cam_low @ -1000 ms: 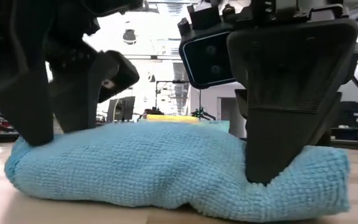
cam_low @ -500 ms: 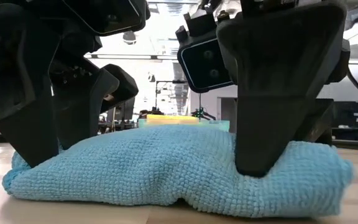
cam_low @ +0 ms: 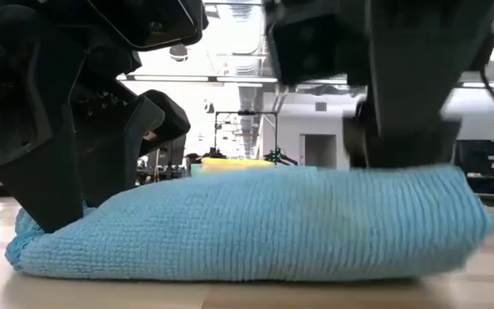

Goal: Roll microfiber towels into tight, uniform cylinder then place into a basket
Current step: Roll the blue towel

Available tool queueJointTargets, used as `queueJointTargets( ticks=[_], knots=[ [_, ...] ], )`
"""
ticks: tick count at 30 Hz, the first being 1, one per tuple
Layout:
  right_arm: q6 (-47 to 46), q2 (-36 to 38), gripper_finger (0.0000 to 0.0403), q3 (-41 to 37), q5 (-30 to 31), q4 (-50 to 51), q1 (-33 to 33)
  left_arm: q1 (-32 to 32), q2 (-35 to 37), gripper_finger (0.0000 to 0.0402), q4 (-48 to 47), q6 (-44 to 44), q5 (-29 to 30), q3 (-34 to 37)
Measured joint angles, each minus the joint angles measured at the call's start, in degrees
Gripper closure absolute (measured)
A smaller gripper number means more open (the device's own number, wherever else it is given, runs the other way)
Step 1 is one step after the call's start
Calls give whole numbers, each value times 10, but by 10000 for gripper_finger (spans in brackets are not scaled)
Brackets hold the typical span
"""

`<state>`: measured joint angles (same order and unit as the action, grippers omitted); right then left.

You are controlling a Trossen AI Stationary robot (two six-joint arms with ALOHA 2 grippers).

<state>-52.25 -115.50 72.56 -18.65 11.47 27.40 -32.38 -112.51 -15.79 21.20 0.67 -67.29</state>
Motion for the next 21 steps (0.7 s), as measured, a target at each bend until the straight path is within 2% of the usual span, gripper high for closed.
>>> queueJointTargets(
  ticks=[3, 8, 12, 16, 21],
  knots=[
    [31, 41, 163, -1, 48, 73, 2, 0, 0, 274, 1, 1, 0, 0],
    [98, 114, 163, 0, 101, 126, 14, 0, 0, 274, -1, 4, 0, 0],
    [155, 152, 163, 0, 199, 150, 54, 0, 0, 274, -2, 10, 0, 0],
    [209, 160, 163, 0, 292, 142, 92, 0, 0, 276, -2, 25, 0, 1],
    [316, 114, 163, 0, 307, 81, 118, 3, 0, 287, -2, 42, -4, 1]
  ],
)
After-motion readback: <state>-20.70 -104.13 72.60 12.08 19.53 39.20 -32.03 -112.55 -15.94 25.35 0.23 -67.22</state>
